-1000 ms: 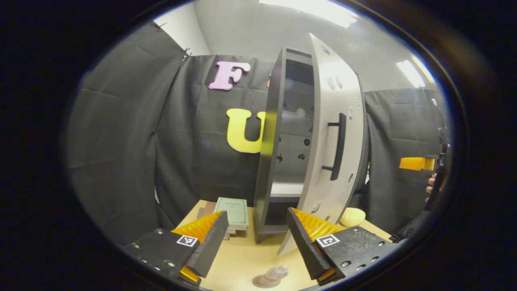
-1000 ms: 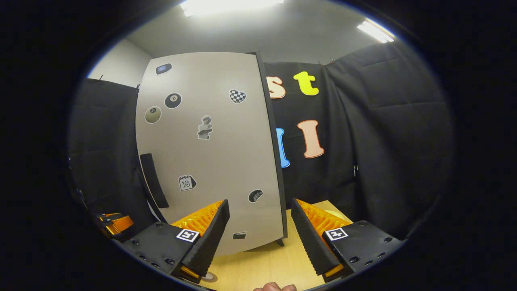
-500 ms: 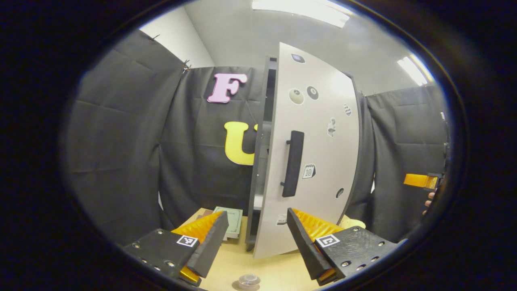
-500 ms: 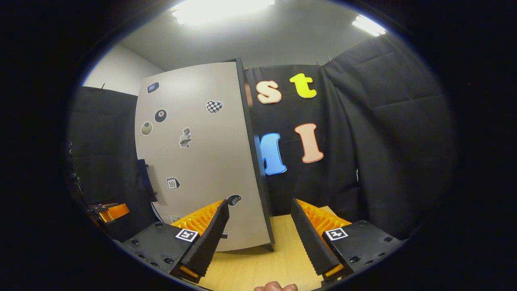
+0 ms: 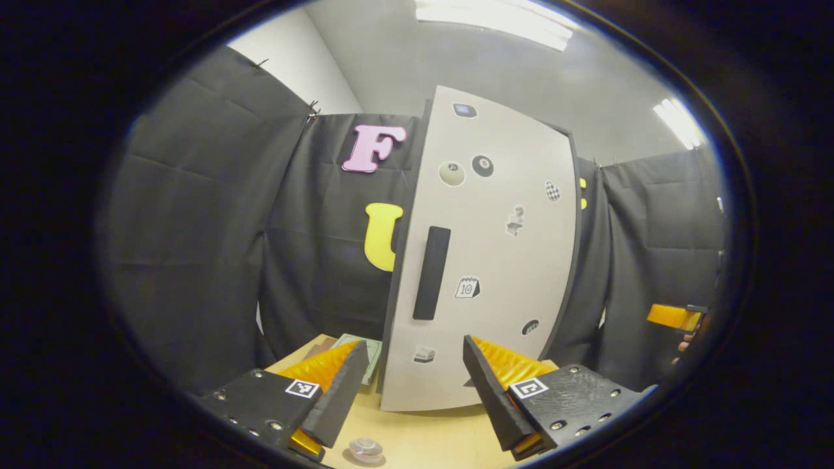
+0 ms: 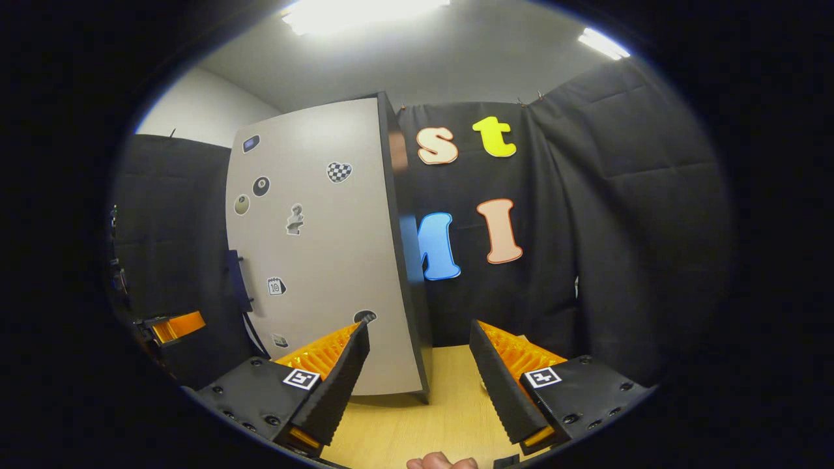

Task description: Open the cabinet door with the right hand, grasp the bottle in the cabinet with the left hand and place it on the coaster, then close the cabinet door with the right hand.

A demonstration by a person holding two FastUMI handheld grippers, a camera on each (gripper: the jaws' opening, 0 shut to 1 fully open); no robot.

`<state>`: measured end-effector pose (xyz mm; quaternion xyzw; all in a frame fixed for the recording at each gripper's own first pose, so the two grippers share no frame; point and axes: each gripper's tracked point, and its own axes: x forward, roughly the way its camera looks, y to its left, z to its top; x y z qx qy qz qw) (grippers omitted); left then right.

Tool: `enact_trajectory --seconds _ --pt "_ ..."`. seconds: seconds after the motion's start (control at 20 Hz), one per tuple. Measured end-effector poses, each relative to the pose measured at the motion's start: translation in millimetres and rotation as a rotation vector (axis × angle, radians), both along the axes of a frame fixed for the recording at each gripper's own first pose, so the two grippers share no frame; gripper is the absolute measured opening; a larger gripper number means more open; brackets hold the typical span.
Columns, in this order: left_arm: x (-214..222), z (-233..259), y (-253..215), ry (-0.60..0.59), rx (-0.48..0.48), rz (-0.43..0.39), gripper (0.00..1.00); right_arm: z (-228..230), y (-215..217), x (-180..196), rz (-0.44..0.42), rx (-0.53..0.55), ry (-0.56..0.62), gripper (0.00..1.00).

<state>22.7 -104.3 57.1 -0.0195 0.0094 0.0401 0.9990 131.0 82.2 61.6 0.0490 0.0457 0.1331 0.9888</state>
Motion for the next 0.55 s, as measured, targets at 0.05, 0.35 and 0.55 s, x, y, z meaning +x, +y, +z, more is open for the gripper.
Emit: enact_trajectory --seconds 0.05,0.35,0.55 --pt "1.1 3.7 2.4 -0.003 0.004 0.002 0.87 0.5 0.4 1.9 -0.006 0.005 0.0 0.98" --pt "7.4 17.6 17.7 -0.007 0.058 0.026 0.87 0.5 13.9 15.3 -0.022 -0.056 -0.008 0.98" --pt "14.3 19.9 19.6 -0.012 0.041 0.0 0.9 4.7 35.6 19.1 0.001 -0.071 0.0 0.93"
